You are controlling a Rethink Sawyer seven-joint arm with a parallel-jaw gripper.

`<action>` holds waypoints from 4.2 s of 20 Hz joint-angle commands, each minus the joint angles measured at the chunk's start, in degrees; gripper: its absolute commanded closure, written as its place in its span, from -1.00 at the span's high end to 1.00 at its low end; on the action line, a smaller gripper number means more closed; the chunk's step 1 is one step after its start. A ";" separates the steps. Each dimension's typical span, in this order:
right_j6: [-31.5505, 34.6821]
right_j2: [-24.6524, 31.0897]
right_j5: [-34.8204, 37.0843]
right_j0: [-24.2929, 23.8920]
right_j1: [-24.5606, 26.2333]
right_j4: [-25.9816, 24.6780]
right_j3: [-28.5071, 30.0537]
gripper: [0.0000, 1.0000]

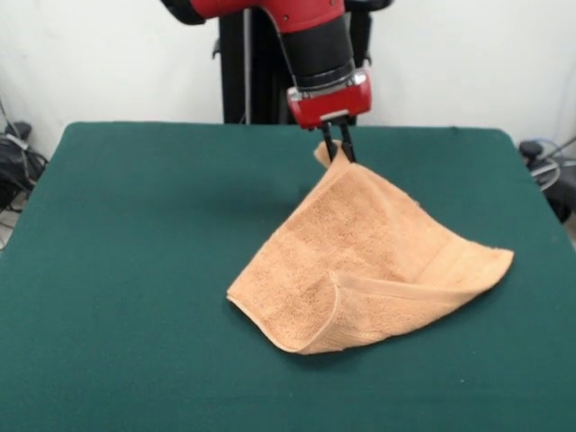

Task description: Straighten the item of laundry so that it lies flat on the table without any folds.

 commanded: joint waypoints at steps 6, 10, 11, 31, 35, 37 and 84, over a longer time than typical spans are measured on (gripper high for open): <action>6.80 -5.71 -4.94 3.08 1.14 -3.88 3.40 -1.00; 6.86 -6.21 -5.00 3.33 -0.14 -3.29 4.87 -1.00; 6.82 -6.32 -4.93 3.44 -0.56 -3.11 5.21 -1.00; 7.43 -11.54 -10.65 5.24 -0.81 -4.21 7.58 -1.00; 7.97 -16.59 -14.21 8.50 -1.46 -3.82 6.71 -1.00; 7.86 -17.12 -14.79 8.50 -1.73 -3.36 6.65 1.00; 3.24 -7.51 2.91 13.40 1.71 3.06 -12.83 1.00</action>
